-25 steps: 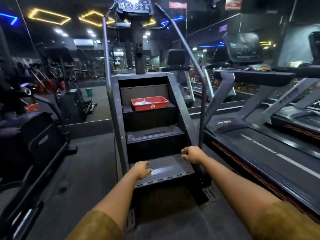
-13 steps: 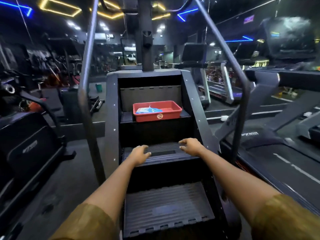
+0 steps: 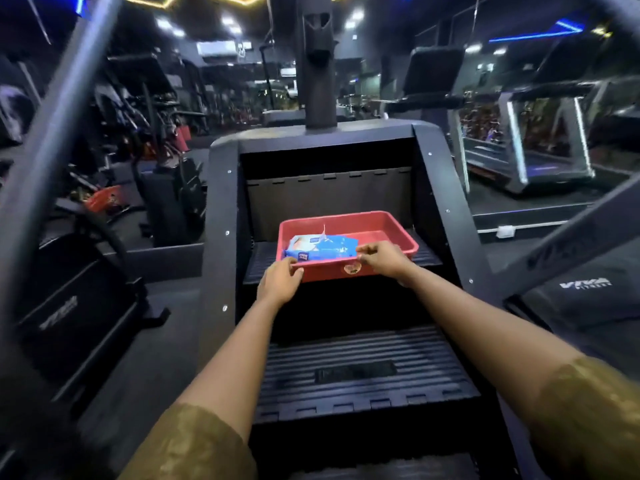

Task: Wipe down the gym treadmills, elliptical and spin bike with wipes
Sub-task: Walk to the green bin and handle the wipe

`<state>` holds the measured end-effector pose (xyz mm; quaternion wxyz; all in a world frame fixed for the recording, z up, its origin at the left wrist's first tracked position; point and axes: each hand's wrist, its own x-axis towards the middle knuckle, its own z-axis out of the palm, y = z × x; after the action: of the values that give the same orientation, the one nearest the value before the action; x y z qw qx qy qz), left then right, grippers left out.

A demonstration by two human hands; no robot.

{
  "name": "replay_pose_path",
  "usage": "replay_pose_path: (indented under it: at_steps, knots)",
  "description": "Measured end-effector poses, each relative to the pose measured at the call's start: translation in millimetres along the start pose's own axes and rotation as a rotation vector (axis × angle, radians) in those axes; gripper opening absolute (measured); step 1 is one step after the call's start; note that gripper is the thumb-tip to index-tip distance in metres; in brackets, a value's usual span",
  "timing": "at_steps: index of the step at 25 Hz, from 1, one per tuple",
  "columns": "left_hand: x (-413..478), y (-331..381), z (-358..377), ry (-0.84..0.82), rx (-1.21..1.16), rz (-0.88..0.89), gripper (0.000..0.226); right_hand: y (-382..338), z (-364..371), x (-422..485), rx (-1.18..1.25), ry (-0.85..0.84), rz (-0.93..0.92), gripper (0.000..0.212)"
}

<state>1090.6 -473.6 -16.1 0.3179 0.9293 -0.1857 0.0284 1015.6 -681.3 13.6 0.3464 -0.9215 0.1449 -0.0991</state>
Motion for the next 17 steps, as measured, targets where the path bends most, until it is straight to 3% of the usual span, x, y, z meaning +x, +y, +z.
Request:
replay_pose_path:
  at_steps: [7, 12, 17]
  knots:
    - [145.0, -4.4, 29.3, -0.017, 0.055, 0.096, 0.038, 4.6, 14.5, 137.6, 0.075, 0.107, 0.094, 0.027]
    - [170.0, -41.1, 49.1, -0.132, 0.159, 0.159, 0.042, 4.9, 63.1, 207.3, 0.018, 0.004, 0.230, 0.022]
    - [188.6, -47.1, 54.9, -0.080, 0.188, 0.183, 0.043, 6.5, 103.8, 248.5, -0.012, -0.019, 0.291, 0.024]
